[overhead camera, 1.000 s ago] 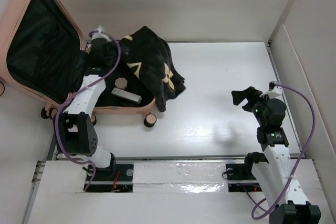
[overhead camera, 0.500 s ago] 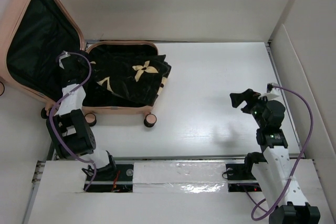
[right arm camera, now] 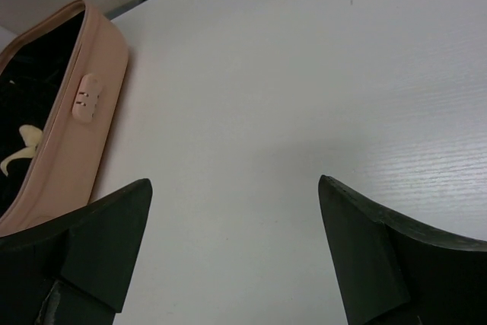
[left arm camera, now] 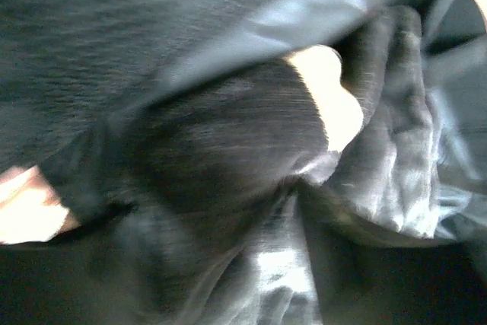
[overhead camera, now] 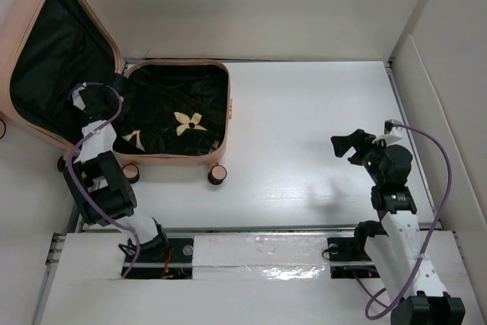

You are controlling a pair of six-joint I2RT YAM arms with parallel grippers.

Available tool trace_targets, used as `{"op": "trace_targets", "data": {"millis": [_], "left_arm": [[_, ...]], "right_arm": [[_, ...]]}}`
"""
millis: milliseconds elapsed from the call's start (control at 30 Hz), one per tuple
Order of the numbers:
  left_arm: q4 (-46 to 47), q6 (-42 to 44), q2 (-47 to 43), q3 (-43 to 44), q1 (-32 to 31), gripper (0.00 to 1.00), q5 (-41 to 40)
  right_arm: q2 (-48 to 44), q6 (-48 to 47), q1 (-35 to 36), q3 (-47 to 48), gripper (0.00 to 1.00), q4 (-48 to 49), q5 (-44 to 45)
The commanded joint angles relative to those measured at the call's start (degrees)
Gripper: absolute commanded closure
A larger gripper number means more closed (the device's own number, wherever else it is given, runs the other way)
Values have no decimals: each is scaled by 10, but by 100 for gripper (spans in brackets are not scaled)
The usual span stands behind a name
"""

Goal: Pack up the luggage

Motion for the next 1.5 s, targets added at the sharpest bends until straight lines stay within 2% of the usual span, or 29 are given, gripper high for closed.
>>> {"op": "trace_targets", "data": {"millis": [0, 67, 167, 200, 267, 300, 400, 433, 533, 633, 700, 767, 867, 900, 967, 1000, 1033, 1067, 1100, 1133, 1167, 1200, 1300, 1367, 1467], "left_arm": [[-18, 34, 23, 17, -13, 33, -34], [1, 32, -6, 10, -31, 25, -14], [-6, 40, -37, 28, -62, 22, -40], [-12, 46, -41, 44, -80, 21, -49], [-22, 46, -48, 58, -94, 21, -68], [-27, 46, -53, 66, -108, 22, -72], [-24, 56, -83, 67, -132, 22, -100], [-24, 61, -90, 68, -140, 22, -107], [-44, 82, -108, 80, -177, 14, -165], [-80, 78, -114, 97, -190, 6, -222], [-83, 68, -128, 93, -184, 1, -221], [-82, 71, -142, 92, -184, 1, -190], [-113, 70, -150, 104, -184, 1, -183], [-119, 69, -153, 100, -184, 1, -183], [-132, 67, -166, 97, -171, 1, -171], [-125, 79, -177, 81, -176, 9, -160], [-112, 93, -188, 71, -204, 22, -122], [-106, 104, -207, 62, -223, 37, -103], [-113, 106, -211, 51, -248, 69, -86], [-121, 110, -212, 49, -274, 82, -72], [-133, 113, -209, 47, -332, 90, -58], [-153, 115, -206, 36, -361, 100, -51], [-192, 124, -198, 1, -436, 100, -7], [-195, 125, -219, -31, -442, 100, 37], [-192, 118, -267, -93, -442, 100, 52]], "right_arm": [[4, -11, 5, 4, 5, 29, -12], [8, -12, 11, 3, 7, 33, -11], [14, -16, 32, 9, 12, 32, -5], [14, -21, 38, 11, 25, 29, 4], [10, -24, 56, 13, 40, 27, 13], [8, -28, 76, 15, 62, 27, 26], [12, -36, 123, 24, 82, 21, 62], [15, -38, 137, 27, 83, 21, 70], [38, -52, 190, 40, 83, 25, 88], [73, -67, 255, 57, 78, 26, 115], [92, -81, 290, 68, 74, 25, 130], [122, -87, 345, 83, 70, 25, 153], [151, -97, 393, 100, 53, 22, 205], [157, -101, 417, 104, 43, 21, 214], [165, -102, 435, 110, 34, 21, 236], [166, -103, 441, 111, 35, 21, 241], [167, -104, 447, 111, 41, 21, 244], [166, -104, 447, 109, 51, 23, 244], [164, -105, 447, 109, 73, 28, 244], [164, -104, 447, 107, 82, 31, 244], [164, -104, 447, 106, 86, 33, 244], [164, -104, 447, 107, 89, 29, 244], [165, -104, 447, 109, 89, 24, 249], [170, -103, 447, 109, 89, 22, 251], [177, -102, 452, 111, 89, 23, 248]]}}
